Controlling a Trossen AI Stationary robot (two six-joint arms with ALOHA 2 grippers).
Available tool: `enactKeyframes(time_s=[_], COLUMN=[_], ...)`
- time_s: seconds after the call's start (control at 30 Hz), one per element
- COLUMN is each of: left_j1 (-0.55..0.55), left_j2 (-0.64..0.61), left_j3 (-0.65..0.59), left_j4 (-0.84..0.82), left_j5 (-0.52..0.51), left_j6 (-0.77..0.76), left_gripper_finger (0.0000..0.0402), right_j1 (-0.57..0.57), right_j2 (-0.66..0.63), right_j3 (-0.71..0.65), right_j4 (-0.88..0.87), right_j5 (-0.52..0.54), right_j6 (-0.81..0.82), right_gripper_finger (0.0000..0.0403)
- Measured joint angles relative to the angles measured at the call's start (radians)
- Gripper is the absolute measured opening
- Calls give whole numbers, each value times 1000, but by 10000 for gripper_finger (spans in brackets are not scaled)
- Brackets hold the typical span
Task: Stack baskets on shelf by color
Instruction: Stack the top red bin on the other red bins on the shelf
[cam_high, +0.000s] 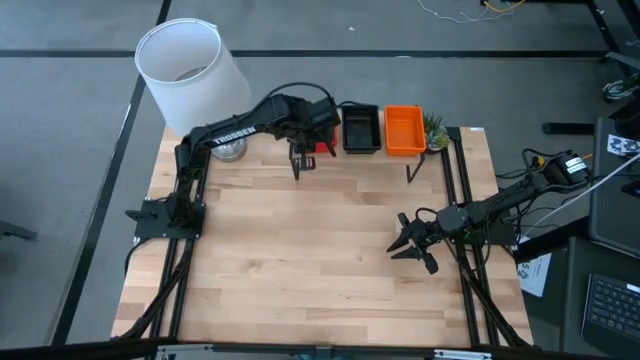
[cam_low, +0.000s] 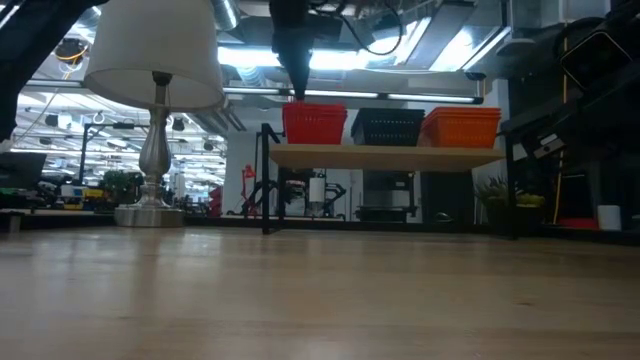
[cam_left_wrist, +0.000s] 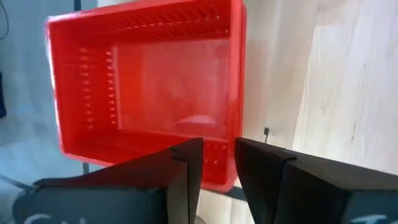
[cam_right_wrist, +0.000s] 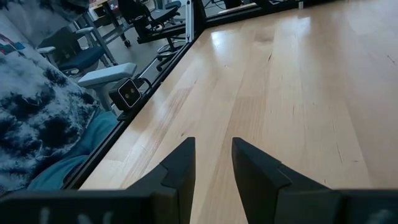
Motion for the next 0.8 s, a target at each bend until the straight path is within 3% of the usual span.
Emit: enactKeyframes(time_s=[0.23,0.57,0.8], left_j1=[-20,-79,-49], left_j2=[-6,-21,-50], left_j3=[-33,161,99], left_j4=[69,3,36], left_j5=[-35,-75,-69], left_j6=[27,19,32], left_gripper_finger=[83,83,83], right_j1=[0,0,0], right_j2=[0,0,0], right_j3=[0,0,0], right_j4=[-6,-14,-20], right_j5=[0,-1,-29], right_j6=[0,35,131], right_gripper_finger=[106,106,106])
